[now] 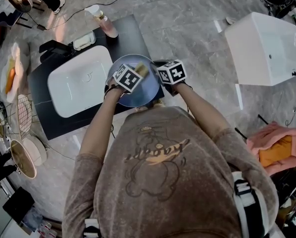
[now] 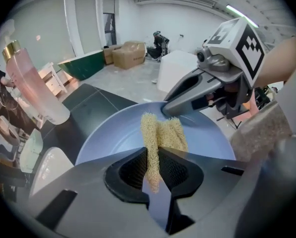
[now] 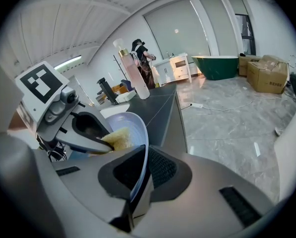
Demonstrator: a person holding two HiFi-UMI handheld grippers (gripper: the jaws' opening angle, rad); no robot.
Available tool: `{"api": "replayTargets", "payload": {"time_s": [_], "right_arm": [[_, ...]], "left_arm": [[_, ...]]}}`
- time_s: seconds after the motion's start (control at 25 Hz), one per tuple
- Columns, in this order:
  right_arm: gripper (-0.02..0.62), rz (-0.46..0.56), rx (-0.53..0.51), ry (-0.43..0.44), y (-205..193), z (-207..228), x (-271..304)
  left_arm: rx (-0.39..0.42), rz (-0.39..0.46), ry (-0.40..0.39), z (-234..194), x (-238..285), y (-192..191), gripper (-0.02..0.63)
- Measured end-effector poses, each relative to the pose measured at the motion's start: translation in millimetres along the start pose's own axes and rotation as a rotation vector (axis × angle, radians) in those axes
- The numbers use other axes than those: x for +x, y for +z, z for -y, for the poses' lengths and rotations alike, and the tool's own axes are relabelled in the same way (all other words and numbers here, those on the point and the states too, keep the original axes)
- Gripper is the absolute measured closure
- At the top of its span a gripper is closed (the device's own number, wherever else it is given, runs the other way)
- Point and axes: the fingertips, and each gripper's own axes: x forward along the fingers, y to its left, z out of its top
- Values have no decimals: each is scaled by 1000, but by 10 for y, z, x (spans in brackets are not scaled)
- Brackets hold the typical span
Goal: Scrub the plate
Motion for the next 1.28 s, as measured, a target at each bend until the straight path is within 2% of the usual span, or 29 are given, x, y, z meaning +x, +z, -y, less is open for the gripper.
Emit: {"api": "replayTargets", "payload": {"time_s": [0.2, 0.28, 0.36, 0.48, 0.68, 0.92, 1.08, 1.28], "right_arm": [[571, -6, 56, 33, -19, 13, 9], [523, 11, 54, 47, 28, 11, -6], [491, 26, 41, 57, 78, 12, -48], [483, 46, 22, 61, 184, 8, -156], [485, 112, -60, 82, 529, -110, -458], [497, 219, -181, 121, 1023, -421, -1060], [497, 289, -249, 129, 1265, -619, -1451], [497, 355, -350, 125, 1371, -902, -1754]], "left_arm": [[-75, 9, -115, 223, -88, -80, 541], [-110, 49, -145, 248, -159, -45, 541], [-133, 72, -154, 235, -238, -53, 541], [-170, 116, -150, 171, -400, -56, 541], [-254, 251, -138, -7, -786, 56, 541], [-303, 469, -51, -252, -1492, 238, 541], [-303, 621, 44, -320, -1986, 342, 541], [-318, 802, 183, -264, -2467, 362, 541]]}}
